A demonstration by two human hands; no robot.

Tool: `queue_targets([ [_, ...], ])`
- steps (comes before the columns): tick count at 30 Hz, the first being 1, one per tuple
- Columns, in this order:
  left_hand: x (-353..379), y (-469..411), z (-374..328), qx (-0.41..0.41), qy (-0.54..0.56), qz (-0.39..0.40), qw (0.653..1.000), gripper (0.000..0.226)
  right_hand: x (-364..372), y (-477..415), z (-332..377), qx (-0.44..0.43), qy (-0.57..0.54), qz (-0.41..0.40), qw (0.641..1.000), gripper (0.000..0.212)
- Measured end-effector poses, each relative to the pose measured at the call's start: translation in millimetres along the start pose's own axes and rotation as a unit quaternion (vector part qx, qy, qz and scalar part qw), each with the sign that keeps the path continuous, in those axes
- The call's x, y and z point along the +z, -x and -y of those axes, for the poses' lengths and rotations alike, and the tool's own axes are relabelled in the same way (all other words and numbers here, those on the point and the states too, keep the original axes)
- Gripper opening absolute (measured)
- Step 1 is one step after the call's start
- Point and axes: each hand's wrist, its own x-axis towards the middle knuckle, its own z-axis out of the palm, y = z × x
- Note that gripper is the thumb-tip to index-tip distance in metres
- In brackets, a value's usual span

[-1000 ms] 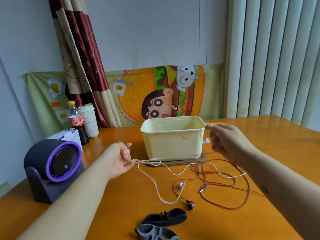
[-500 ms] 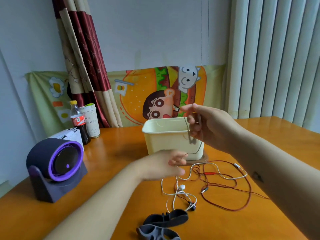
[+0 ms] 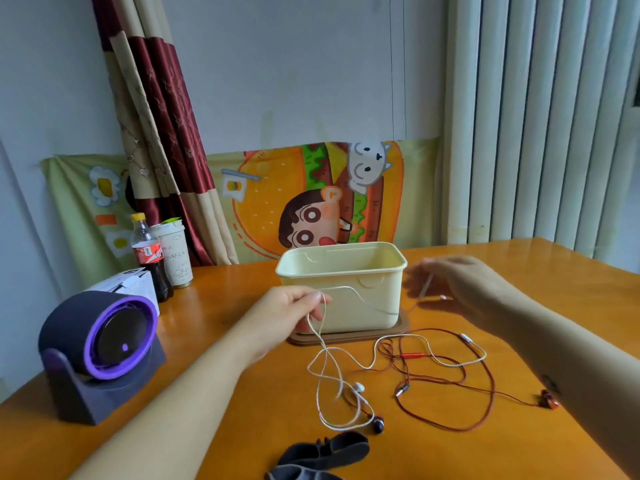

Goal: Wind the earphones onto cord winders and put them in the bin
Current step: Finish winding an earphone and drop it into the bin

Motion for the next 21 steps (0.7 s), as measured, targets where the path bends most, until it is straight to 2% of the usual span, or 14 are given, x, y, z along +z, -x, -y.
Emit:
queue_targets([
  [3, -5.6, -0.7, -16.7, 0.005, 0.13, 0.0, 0.992, 0.036, -4.9, -4.1, -14.3, 0.053, 0.159, 0.046, 0.985, 0.025],
  [5, -7.6, -1.7, -27.3, 0.019, 0.183, -0.002, 0.983, 0.026, -3.2, -4.2, -17.0, 0.073, 0.272, 0.081, 0.956, 0.027],
  [8, -9.6, -4.7, -41.1, 0.032, 0.209, -0.011, 0.977, 0.022, 6.3, -1.2, -9.5, 0.012, 0.412, 0.1, 0.906, 0.028],
  [9, -9.4, -6.3, -45.6, 0.04, 0.204, -0.009, 0.978, 0.022, 11.0, -0.6, -4.7, -0.041, 0.413, 0.088, 0.905, 0.024],
  [11, -7.5, -9.1, -54.8, 0.061, 0.186, 0.001, 0.981, 0.022, 23.0, 0.3, 8.7, -0.125, 0.316, 0.077, 0.937, 0.026],
  [13, -5.3, -11.2, -63.5, 0.081, 0.165, 0.012, 0.983, 0.023, 35.0, -0.8, 24.9, -0.143, 0.181, 0.118, 0.966, 0.048],
  [15, -5.0, -12.1, -69.9, 0.1, 0.131, 0.02, 0.986, 0.023, 46.7, -3.1, 36.2, -0.148, 0.121, 0.151, 0.97, 0.052],
  [18, -10.9, -13.6, -74.2, 0.132, 0.061, 0.004, 0.989, 0.021, 52.9, -7.6, 45.6, -0.143, 0.072, 0.152, 0.975, 0.025],
  [21, -21.6, -19.2, -66.6, 0.138, -0.034, -0.061, 0.988, 0.023, 46.7, -13.8, 43.9, -0.131, 0.067, 0.077, 0.986, 0.017],
])
